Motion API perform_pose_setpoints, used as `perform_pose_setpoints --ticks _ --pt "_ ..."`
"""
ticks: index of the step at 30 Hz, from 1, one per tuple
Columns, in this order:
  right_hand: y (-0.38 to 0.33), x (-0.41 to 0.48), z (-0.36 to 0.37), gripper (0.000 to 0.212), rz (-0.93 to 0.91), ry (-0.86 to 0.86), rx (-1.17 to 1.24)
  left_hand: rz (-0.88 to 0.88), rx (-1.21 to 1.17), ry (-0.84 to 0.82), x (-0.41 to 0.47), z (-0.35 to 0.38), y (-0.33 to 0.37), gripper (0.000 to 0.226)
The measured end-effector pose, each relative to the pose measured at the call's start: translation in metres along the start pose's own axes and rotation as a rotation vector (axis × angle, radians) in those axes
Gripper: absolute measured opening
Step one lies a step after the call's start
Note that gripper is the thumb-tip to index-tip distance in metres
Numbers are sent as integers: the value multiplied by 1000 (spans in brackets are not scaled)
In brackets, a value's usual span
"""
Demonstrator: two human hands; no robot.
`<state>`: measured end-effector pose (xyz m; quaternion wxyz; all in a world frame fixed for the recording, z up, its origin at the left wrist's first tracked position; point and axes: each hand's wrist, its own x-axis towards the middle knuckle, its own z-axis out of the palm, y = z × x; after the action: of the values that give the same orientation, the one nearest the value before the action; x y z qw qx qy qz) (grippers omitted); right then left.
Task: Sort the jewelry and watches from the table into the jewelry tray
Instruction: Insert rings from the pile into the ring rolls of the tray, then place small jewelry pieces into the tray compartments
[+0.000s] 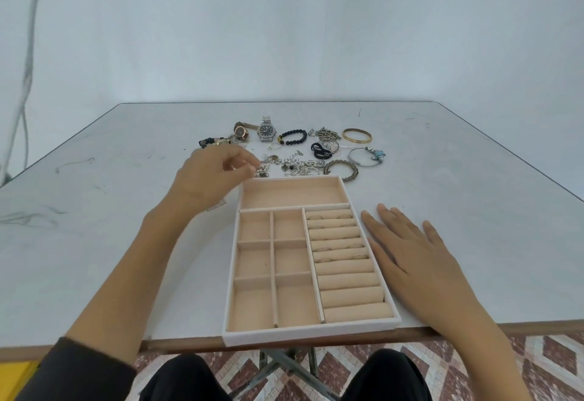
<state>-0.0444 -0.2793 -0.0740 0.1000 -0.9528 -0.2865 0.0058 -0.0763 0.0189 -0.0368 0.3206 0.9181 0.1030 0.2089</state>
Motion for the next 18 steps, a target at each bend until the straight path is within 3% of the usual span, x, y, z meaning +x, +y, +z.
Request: perform_pose_setpoints --ticks 7,18 --pt "-1 1 -4 89 11 -28 -1 -168 150 -32 52 10 -18 9" --pt "-3 1 -10 88 37 -66 3 -126 436 33 79 37 -10 16"
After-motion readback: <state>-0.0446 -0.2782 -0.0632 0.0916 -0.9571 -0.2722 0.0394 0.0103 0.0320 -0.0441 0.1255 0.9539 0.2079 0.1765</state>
